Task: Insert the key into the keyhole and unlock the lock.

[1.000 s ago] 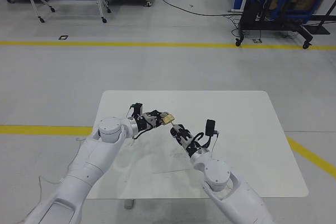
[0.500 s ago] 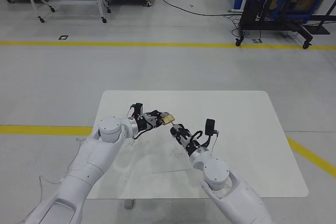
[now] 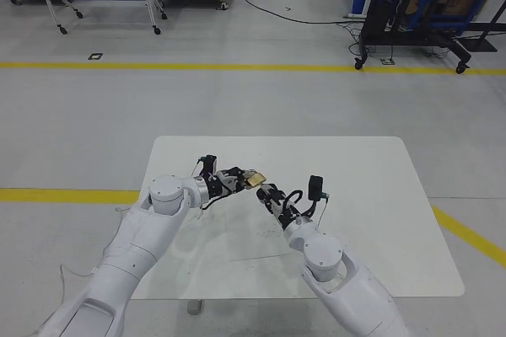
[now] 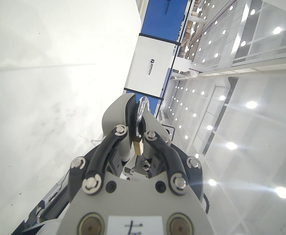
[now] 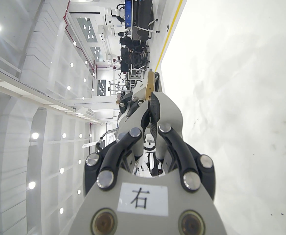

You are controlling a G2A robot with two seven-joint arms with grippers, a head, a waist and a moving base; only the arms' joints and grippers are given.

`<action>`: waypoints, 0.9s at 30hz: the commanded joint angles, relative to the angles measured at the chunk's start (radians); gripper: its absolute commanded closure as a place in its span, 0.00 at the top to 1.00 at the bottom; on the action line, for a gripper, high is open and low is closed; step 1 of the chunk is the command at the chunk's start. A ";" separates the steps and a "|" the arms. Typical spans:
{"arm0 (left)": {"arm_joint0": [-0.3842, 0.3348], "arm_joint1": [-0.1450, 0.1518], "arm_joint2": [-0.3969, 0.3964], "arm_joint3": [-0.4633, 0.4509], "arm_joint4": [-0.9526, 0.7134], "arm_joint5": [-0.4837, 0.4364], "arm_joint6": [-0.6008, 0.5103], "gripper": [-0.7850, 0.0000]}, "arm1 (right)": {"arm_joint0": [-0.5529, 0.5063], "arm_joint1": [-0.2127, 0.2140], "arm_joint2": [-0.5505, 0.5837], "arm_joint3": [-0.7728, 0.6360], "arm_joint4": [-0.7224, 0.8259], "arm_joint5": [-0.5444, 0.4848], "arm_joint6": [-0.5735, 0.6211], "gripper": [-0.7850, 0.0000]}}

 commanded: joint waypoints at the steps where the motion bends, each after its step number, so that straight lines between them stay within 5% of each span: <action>1: 0.001 0.000 -0.003 0.000 0.001 -0.002 -0.003 0.00 | 0.004 -0.003 -0.003 0.004 -0.001 0.003 0.000 0.00; 8: 0.003 -0.001 -0.007 -0.002 0.009 -0.010 -0.013 0.00 | 0.019 -0.012 -0.003 0.020 0.002 0.015 0.005 0.00; 9: 0.003 -0.001 -0.007 -0.002 0.010 -0.011 -0.015 0.00 | 0.018 -0.013 -0.002 0.019 0.004 0.010 0.008 0.22; 10: 0.003 -0.001 -0.010 -0.003 0.010 -0.014 -0.015 0.00 | 0.016 -0.013 -0.001 0.017 0.003 0.003 0.010 1.00; 27: 0.054 0.008 -0.068 -0.073 -0.003 -0.188 -0.043 0.00 | 0.007 -0.013 0.001 0.008 0.008 -0.027 0.033 1.00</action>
